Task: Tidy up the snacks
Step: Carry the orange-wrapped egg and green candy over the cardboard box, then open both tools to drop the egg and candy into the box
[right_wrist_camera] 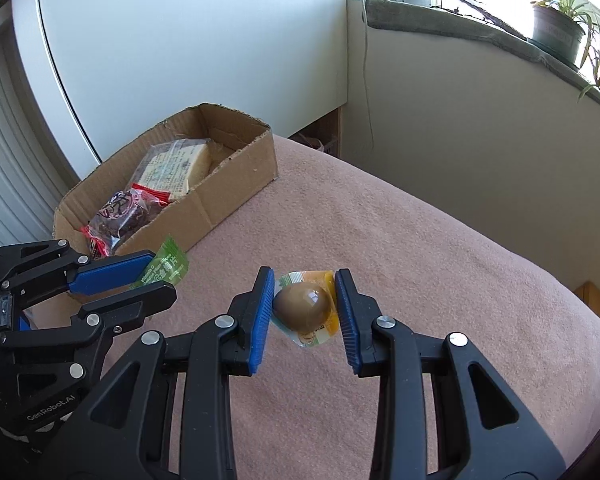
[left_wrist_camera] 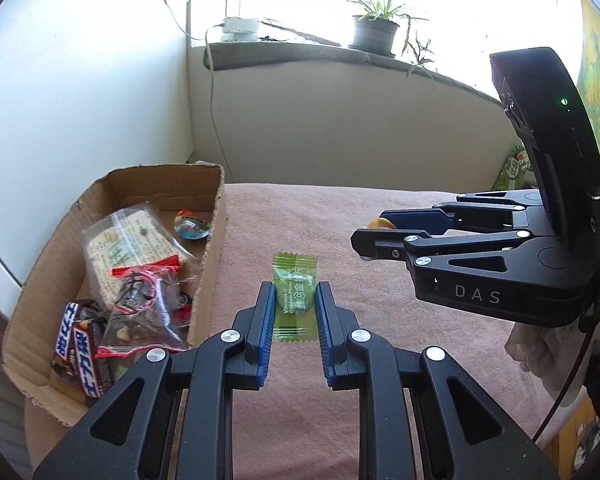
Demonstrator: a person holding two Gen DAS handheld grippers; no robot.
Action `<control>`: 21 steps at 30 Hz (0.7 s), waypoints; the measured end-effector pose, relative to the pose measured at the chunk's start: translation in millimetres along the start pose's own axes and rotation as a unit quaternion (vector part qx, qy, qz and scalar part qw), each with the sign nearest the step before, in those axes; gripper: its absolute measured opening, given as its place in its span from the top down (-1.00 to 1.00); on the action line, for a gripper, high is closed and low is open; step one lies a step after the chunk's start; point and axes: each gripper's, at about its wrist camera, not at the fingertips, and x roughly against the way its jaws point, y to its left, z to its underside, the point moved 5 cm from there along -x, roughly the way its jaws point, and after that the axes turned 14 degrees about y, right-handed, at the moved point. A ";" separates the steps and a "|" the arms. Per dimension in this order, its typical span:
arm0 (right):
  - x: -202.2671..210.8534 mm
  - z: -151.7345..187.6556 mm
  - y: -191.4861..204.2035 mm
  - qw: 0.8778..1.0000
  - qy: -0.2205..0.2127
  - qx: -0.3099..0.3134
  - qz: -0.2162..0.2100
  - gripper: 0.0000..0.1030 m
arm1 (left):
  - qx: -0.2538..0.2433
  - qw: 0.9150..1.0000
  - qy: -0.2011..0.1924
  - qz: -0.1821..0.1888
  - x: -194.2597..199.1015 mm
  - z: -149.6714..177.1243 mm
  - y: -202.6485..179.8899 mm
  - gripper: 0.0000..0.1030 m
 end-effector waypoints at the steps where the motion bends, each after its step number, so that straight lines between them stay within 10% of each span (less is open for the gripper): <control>1: 0.9 -3.3 6.2 1.000 -0.003 0.004 -0.002 0.37 | 0.005 1.000 -0.003 -0.002 2.6 1.8 6.2 0.64; 21: -9.5 -57.0 125.7 0.994 -0.019 0.088 -0.056 0.37 | 0.097 0.993 -0.032 -0.064 42.9 27.9 115.5 0.63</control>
